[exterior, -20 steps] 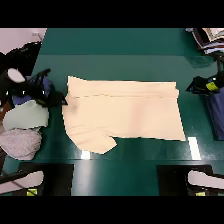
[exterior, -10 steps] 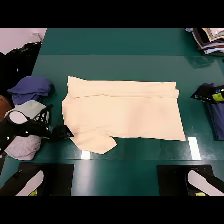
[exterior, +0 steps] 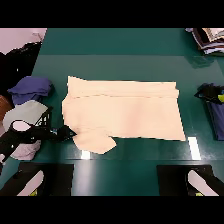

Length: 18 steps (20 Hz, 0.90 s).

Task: Fold the shirts.

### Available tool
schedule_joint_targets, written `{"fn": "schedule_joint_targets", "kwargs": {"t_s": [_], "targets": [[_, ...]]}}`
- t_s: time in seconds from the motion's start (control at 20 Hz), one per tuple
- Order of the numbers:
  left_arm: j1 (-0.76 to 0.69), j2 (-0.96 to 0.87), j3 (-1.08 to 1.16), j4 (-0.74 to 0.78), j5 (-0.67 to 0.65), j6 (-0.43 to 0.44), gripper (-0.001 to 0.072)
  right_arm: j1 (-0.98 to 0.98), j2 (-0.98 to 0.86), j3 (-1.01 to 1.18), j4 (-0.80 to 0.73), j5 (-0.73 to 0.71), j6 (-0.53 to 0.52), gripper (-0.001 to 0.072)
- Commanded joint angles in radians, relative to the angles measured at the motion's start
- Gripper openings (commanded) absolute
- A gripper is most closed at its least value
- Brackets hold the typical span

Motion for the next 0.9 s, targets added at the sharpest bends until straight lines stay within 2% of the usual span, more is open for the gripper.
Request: {"fn": "schedule_joint_targets", "kwargs": {"t_s": [0.0,0.05,0.2,0.3,0.35,0.4,0.45,0.55,0.65,0.85], "targets": [[0.0,0.002,-0.006,-0.077,-0.017,0.025,0.0062,-0.004,0.023,-0.001,-0.002,0.054,0.001,0.038],[0.0,0.002,0.0,-0.078,-0.037,0.046,0.0025,-0.016,0.022,-0.007,-0.002,0.088,0.001,0.038],[0.0,0.002,0.05,-0.074,-0.118,0.055,0.0025,-0.12,0.024,-0.113,-0.002,0.172,-0.006,0.038],[0.0,0.002,0.1,-0.073,-0.146,0.072,0.0025,-0.225,0.023,-0.226,-0.004,0.174,-0.048,0.0387],[0.0,0.002,0.122,-0.073,-0.151,0.072,0.0025,-0.283,0.021,-0.289,-0.004,0.173,-0.054,0.0506],[0.0,0.002,0.144,-0.073,-0.153,0.072,0.0025,-0.333,0.011,-0.344,-0.001,0.172,-0.057,0.0588],[0.0,0.002,0.162,-0.073,-0.151,0.072,0.0025,-0.373,-0.008,-0.393,-0.001,0.169,-0.064,0.0579],[0.0,0.002,0.177,-0.073,-0.151,0.072,0.0025,-0.426,-0.051,-0.475,0.0,0.15,-0.091,0.0483],[0.0,0.002,0.177,-0.072,-0.14,0.072,0.0025,-0.433,-0.092,-0.523,0.007,0.122,-0.099,0.0472],[0.0,0.002,0.177,-0.072,-0.11,0.071,0.0026,-0.43,-0.167,-0.551,0.148,0.068,-0.143,0.045]]}}
